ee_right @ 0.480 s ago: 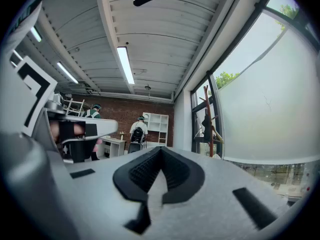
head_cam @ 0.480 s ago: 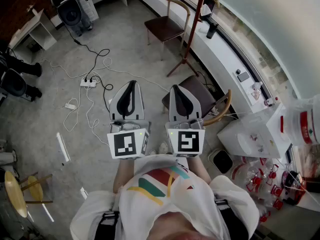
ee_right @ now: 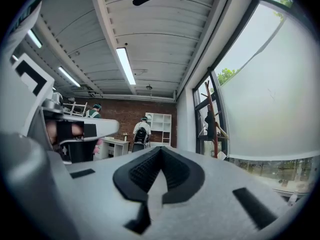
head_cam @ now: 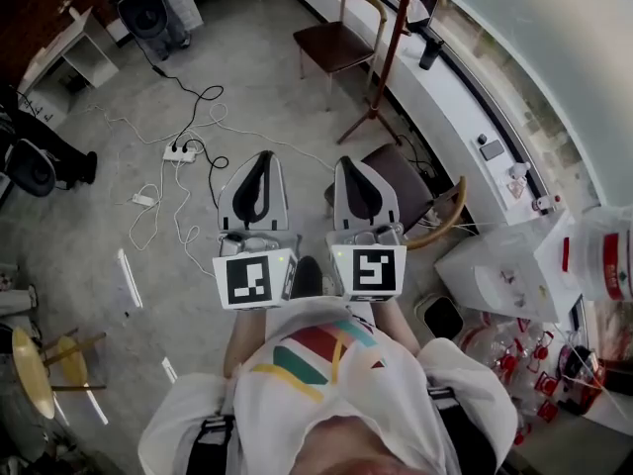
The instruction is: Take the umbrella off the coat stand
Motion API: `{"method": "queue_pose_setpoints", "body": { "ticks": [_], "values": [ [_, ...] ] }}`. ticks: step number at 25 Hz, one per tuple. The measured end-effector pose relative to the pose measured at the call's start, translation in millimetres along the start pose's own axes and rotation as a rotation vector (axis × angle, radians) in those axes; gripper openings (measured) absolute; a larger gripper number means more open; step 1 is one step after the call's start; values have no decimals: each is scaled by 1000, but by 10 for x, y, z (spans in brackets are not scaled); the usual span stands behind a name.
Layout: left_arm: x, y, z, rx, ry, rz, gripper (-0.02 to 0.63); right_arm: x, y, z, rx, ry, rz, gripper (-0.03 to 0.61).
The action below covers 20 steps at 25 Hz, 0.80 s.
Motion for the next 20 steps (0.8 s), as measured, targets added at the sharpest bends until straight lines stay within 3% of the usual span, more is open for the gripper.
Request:
{"method": "queue_pose_setpoints", "body": {
  "ticks": [4, 11, 20],
  "values": [
    [-110, 153, -38, 3, -18, 26, 11, 21, 90, 9, 20, 28, 23, 0],
    [-181, 650, -109, 54, -52, -10, 12, 308, 459, -42, 31, -38, -26, 0],
    [-654, 1609, -408, 38, -93, -41, 12, 477, 1392, -276, -12, -25, -81, 0]
  ]
}}
Point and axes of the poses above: the fingertips, and each gripper's own axes: y forward along the fingers, x to its right, z out of its top, the point moved 5 cm from there along -y, backward along the fingers, and after that the axes turned 5 degrees about z, right-handed, at the moved point
